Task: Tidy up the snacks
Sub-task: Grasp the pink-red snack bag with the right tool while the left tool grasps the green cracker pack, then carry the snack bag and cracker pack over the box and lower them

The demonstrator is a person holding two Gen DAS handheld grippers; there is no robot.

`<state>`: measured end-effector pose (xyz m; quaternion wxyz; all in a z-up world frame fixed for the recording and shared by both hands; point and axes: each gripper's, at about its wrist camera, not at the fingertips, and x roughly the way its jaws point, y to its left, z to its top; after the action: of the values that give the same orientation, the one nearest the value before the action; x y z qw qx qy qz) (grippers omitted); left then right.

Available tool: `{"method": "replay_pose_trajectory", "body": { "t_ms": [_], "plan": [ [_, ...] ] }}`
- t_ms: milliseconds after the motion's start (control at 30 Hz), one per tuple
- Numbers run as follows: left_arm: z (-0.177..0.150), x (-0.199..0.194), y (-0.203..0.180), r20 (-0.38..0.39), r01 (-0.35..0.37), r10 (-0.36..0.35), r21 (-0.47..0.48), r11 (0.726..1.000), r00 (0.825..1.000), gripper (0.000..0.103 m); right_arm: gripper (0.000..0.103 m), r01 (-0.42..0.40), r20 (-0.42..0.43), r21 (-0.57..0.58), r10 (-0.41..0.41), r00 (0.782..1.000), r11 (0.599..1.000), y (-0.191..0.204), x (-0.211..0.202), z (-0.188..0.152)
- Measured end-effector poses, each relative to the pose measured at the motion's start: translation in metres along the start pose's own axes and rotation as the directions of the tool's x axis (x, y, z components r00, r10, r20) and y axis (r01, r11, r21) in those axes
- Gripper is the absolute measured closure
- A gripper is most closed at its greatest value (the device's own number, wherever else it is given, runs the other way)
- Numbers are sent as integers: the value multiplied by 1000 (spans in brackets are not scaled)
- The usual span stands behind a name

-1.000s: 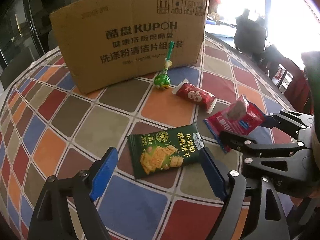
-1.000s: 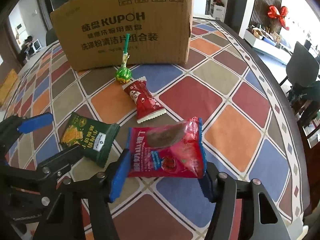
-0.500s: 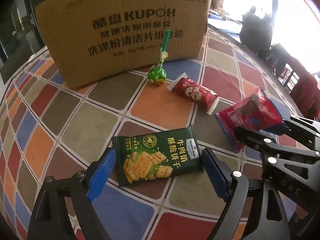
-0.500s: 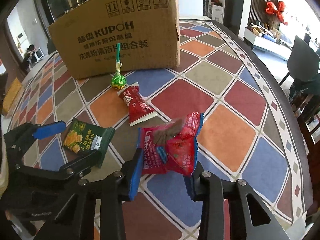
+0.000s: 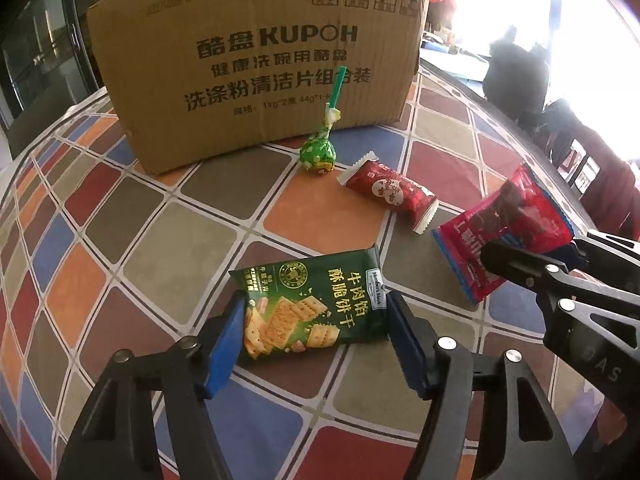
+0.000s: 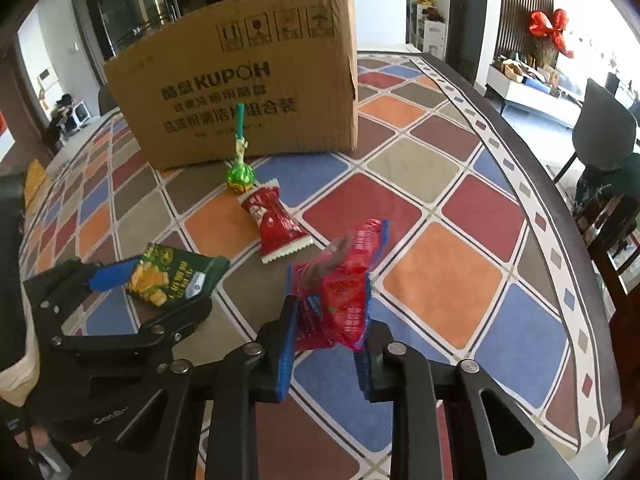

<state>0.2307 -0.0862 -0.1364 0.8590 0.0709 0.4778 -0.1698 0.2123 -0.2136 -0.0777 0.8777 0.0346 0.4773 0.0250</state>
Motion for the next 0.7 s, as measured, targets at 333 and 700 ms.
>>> {"method": "replay_pose_trajectory", "body": {
  "t_ms": [333, 700],
  "plan": [
    [4, -29, 4, 66, -4, 7, -44, 999, 998, 38, 86, -67, 33, -20, 67, 997, 998, 10, -12, 3],
    [27, -65, 14, 164, -31, 41, -61, 998, 986, 38, 86, -82, 69, -18, 83, 994, 996, 15, -25, 13]
  ]
}}
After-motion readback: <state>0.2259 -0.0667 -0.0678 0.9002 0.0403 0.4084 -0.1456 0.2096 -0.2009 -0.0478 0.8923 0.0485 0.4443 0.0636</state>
